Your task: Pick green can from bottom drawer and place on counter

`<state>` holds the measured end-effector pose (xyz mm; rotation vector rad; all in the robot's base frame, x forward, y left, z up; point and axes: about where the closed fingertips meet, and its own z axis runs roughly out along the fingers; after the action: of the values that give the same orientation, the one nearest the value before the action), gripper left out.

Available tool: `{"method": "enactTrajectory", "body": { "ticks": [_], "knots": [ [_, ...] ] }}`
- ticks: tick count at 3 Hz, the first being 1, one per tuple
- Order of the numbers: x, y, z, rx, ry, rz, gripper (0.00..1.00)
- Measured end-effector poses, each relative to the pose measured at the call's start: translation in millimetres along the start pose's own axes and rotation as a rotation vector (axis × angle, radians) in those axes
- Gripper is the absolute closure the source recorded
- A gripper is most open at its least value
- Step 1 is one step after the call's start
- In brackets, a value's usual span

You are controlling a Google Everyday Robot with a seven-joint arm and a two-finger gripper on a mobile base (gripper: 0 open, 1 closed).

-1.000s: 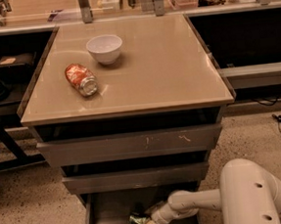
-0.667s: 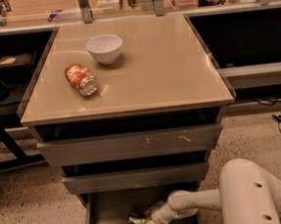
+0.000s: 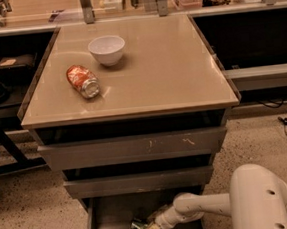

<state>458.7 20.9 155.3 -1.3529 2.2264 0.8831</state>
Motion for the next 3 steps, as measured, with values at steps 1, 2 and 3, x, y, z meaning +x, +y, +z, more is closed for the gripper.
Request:
{"method": "enactTrajectory", "body": {
  "ticks": [1,2,3],
  "knots": [
    [-19.1,10.5,-32.8,-0.035,-0.043,0.004,1.00],
    [-32.6,13.1,-84.8,-0.014,-0.080,0.044,1.00],
    [-40.9,16.7,-127.4,0.010,-0.101,0.071,1.00]
  ]
}}
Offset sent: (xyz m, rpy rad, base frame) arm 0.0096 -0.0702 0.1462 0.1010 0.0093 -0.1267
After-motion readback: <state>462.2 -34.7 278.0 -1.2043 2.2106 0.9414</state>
